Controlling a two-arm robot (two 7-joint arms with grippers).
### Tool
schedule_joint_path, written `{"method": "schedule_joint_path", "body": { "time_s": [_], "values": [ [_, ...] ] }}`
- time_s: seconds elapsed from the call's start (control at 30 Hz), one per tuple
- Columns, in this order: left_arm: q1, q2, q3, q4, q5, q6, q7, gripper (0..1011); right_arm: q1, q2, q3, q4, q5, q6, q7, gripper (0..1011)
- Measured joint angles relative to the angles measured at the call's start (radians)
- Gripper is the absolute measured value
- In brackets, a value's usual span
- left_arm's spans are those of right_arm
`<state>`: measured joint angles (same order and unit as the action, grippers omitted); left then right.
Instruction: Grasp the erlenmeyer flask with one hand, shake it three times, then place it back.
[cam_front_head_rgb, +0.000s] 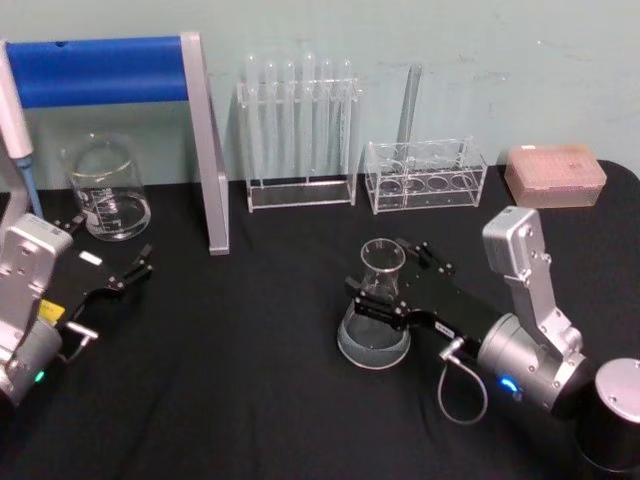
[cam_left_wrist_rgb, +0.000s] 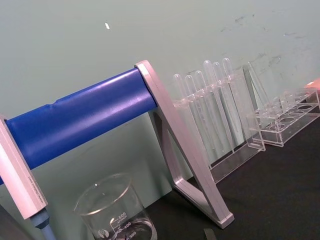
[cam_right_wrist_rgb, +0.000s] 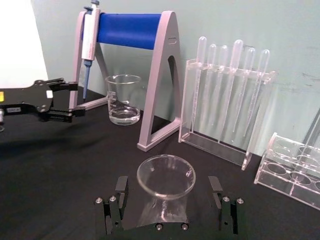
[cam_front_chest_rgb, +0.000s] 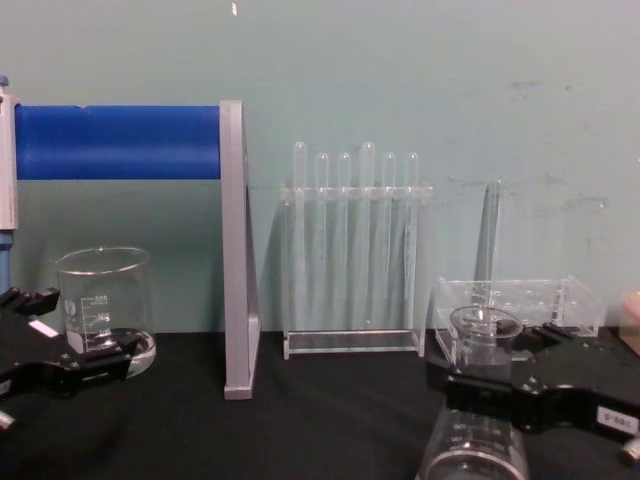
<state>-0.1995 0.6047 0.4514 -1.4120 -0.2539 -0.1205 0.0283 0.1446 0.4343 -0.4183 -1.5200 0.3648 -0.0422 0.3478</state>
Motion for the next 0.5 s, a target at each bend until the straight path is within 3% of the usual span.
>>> {"method": "schedule_joint_path", "body": {
  "time_s": [0.27, 0.5],
  "values": [
    [0.000, 0.000, 0.000, 0.000, 0.000, 0.000, 0.000, 1001, 0.015, -0.033, 0.015, 0.021, -0.016, 0.011, -0.002, 1000],
    [0.000, 0.000, 0.000, 0.000, 0.000, 0.000, 0.000, 1001, 0.015, -0.033, 0.015, 0.021, -0.017, 0.011, -0.002, 1000]
  ]
}}
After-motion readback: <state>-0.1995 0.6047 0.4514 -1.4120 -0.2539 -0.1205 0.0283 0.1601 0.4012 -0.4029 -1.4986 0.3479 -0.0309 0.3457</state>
